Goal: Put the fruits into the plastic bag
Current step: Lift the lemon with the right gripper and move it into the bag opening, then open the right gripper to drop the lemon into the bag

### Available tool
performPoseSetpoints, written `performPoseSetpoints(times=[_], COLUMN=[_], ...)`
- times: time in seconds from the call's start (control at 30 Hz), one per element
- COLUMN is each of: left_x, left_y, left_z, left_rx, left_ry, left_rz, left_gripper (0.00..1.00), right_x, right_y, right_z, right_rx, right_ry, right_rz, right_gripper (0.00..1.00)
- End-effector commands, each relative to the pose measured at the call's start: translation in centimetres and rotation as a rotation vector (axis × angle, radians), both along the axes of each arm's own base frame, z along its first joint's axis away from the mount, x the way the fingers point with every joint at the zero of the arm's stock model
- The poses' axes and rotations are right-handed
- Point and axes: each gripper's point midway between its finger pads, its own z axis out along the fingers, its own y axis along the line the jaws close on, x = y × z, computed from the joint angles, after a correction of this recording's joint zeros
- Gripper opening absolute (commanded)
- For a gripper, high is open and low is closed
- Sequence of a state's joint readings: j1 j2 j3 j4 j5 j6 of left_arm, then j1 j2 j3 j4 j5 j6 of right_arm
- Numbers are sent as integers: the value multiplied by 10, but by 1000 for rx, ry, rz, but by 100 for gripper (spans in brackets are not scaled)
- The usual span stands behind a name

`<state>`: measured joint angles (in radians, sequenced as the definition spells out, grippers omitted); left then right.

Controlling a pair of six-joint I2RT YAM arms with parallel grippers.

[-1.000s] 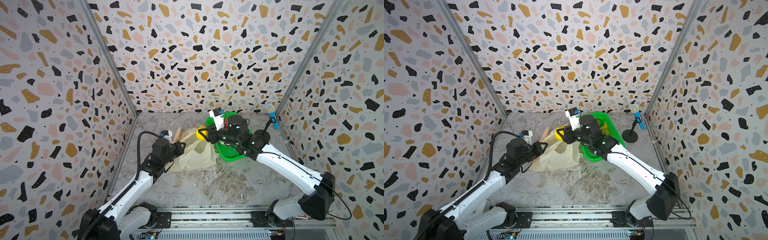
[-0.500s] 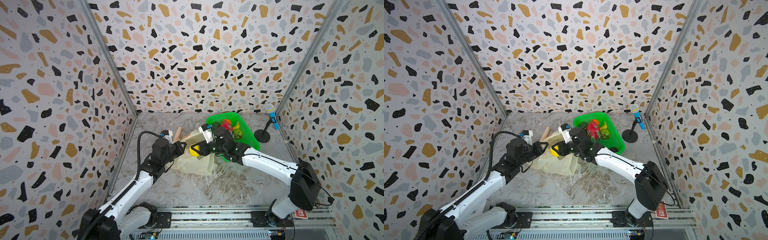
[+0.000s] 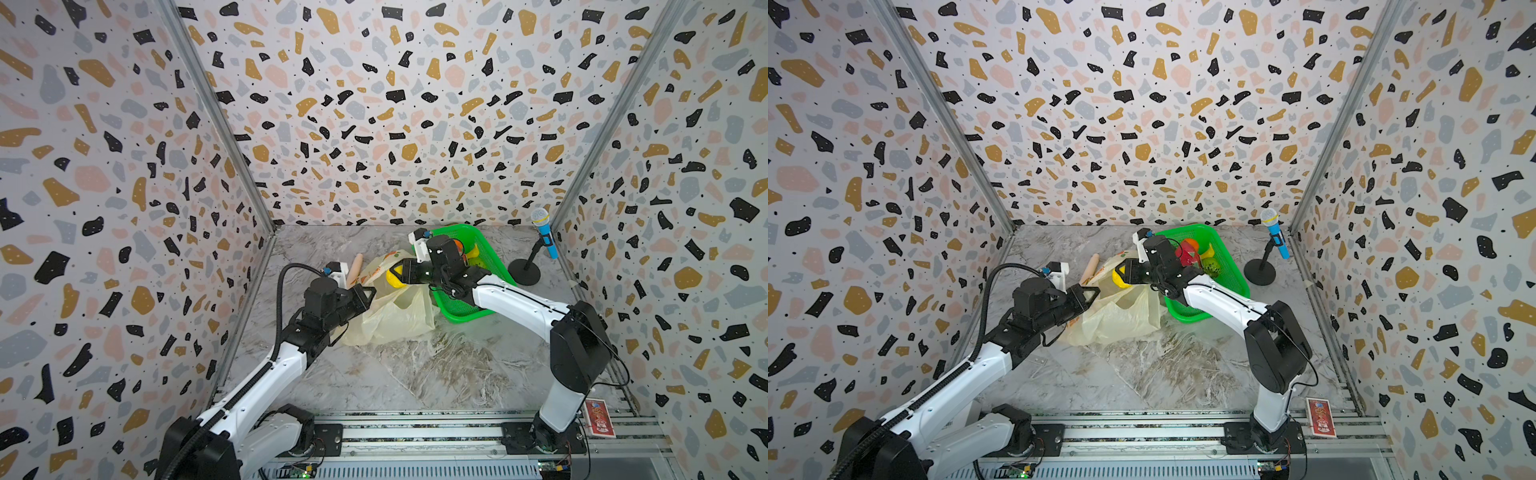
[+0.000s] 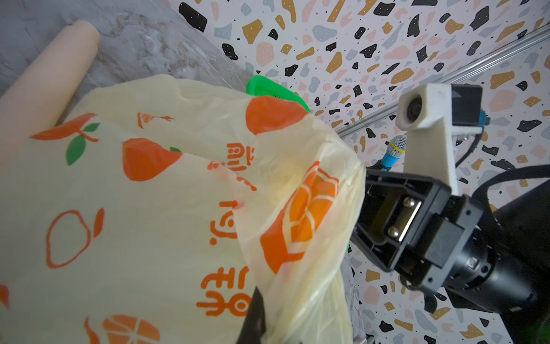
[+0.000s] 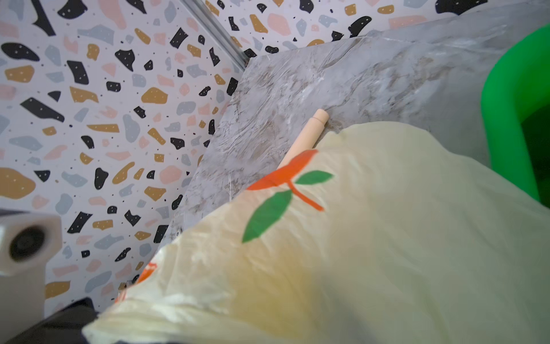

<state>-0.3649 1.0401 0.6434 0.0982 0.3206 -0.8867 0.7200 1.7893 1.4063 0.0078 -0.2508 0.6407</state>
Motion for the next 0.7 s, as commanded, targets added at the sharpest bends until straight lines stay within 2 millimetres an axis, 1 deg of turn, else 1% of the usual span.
performPoseSetpoints(times=[0.0, 0.03, 0.07, 0.1, 0.23, 0.33, 0.4, 0.43, 0.5, 0.6, 0.67], left_x=[-3, -3, -3, -3, -3, -3, -2, -1, 1, 2, 3], left_y=[-7, -8, -10, -12, -14, -14, -13, -12, -10, -8, -8], left_z=[6, 7, 8, 8, 7, 3, 3, 2, 1, -3, -5], left_rx=[-60, -68, -80, -91, -113, -117, -111, -107, -102, -93, -91], left_ry=[-17, -17, -20, -16, -14, -1, -3, -6, -6, -1, 4], left_rz=[-35, -42, -48, -55, -63, -59, -51, -46, -32, -19, -13], left_gripper=[0, 0, 0, 0, 0, 0, 0, 0, 0, 0, 0], right_x=[7, 9, 11, 12, 15, 18, 13, 8, -8, -51, -75], right_y=[10, 11, 12, 13, 7, -9, -17, -19, -25, -33, -45], right_z=[22, 23, 23, 24, 35, 41, 45, 47, 53, 68, 74], right_rx=[24, 21, 13, 0, -49, -104, -132, -143, -163, -121, -96], right_ry=[-27, -28, -34, -39, -96, -128, -145, -154, -175, -227, -250], right_rz=[-15, -16, -13, -6, -9, -47, -26, -6, 54, 199, 244], right_gripper=[74, 84, 89, 91, 93, 93, 93, 93, 93, 92, 92])
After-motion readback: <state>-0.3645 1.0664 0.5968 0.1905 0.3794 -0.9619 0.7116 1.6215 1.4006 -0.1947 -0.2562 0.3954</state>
